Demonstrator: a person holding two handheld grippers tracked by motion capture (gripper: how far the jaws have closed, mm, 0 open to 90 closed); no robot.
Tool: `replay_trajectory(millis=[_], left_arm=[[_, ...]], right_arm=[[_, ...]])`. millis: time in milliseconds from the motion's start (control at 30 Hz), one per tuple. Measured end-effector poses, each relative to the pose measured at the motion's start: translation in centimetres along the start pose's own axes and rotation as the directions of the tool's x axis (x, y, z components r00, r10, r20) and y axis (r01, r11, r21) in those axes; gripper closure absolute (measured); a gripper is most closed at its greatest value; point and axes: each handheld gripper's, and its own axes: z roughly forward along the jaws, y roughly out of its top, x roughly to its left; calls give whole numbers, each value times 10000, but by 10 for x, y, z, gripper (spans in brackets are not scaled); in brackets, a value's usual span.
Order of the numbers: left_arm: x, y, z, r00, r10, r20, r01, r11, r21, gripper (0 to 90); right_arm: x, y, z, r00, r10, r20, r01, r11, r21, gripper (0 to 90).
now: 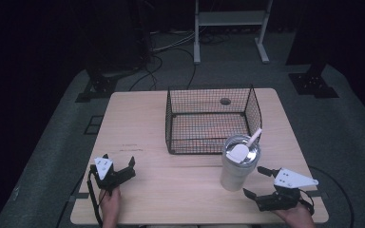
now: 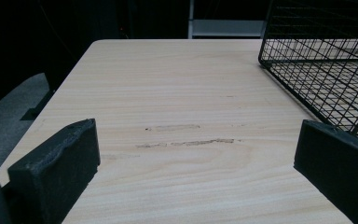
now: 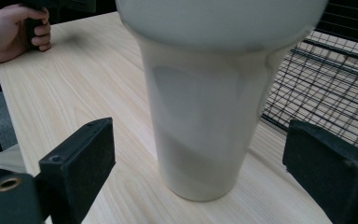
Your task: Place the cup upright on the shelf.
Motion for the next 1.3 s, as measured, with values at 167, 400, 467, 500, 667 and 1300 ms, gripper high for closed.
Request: replay_trajectory(millis=[167,400,467,500,667,1300], left_arm=[[0,0,0,10000,10,0,-10,10000,18,0],[0,0,0,10000,9,-3,-9,10000,-10,0],[0,0,0,10000,5,-4,-5,10000,-11,0],[0,0,0,10000,8,-1,-8,10000,-16,0],[0,0,0,10000,2,-6,-2,10000,-37,0],[0,0,0,10000,-14,13,14,10000,-80,0]], right_arm=[[0,2,9,9999,20,107,-21,10000,46,84],[-4,6,21,9998,176,77,-175,9997,-159,84],[-5,6,25,9999,144,29,-144,9995,-287,84],[-5,7,27,9999,119,15,-118,9993,-359,83],[-6,9,39,9997,238,55,-235,9987,-459,84],[-4,11,59,9992,160,358,-122,9946,-1035,74]])
